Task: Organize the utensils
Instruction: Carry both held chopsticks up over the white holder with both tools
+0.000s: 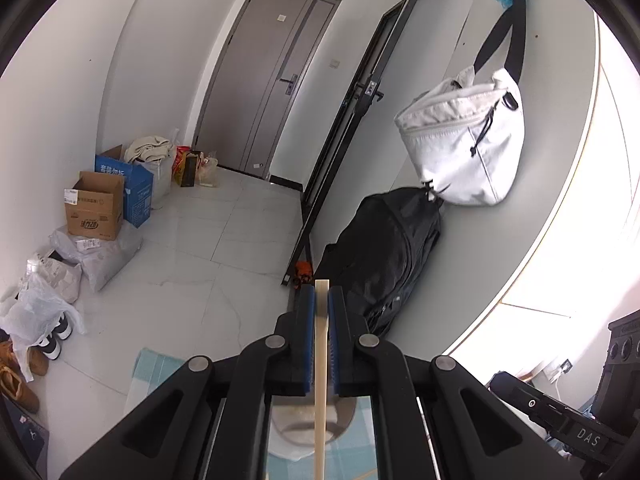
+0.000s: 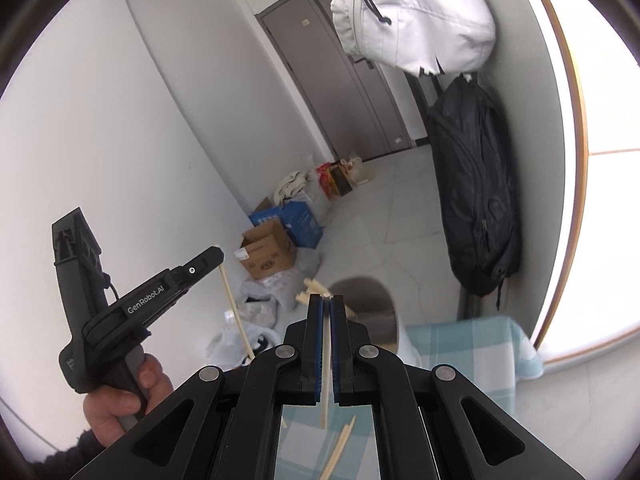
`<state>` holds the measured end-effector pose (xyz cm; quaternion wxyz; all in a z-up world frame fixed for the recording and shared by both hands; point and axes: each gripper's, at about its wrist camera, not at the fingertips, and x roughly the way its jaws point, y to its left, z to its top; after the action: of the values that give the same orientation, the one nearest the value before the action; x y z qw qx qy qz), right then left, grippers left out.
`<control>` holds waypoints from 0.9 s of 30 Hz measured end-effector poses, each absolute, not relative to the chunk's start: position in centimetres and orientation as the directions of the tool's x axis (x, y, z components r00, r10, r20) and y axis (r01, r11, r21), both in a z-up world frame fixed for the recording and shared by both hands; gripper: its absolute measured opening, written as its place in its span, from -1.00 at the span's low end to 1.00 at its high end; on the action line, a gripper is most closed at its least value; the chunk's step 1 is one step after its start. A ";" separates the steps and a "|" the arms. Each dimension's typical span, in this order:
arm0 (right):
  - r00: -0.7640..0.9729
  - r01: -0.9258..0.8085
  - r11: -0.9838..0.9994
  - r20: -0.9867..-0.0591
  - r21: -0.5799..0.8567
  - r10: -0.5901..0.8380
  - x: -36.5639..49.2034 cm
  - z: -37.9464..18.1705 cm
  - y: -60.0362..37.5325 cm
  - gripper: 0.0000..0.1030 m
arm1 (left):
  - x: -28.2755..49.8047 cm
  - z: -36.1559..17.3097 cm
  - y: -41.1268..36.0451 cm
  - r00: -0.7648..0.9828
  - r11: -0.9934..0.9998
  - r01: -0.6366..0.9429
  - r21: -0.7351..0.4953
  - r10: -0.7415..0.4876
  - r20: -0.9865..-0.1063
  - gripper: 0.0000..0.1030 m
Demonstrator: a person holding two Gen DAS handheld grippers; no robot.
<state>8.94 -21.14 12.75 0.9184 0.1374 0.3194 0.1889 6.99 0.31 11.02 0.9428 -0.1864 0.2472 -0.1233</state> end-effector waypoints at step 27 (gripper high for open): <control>0.704 -0.339 0.924 -0.603 0.179 0.375 23.2 13.0 -17.2 -0.95 | 16.4 7.2 0.3 0.898 0.890 0.117 -0.440 -0.284 -0.336 -0.96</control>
<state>23.18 -17.20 13.04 0.9226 0.0272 0.3326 0.1936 16.37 0.31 7.17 0.9515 -0.2091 0.1998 -0.1053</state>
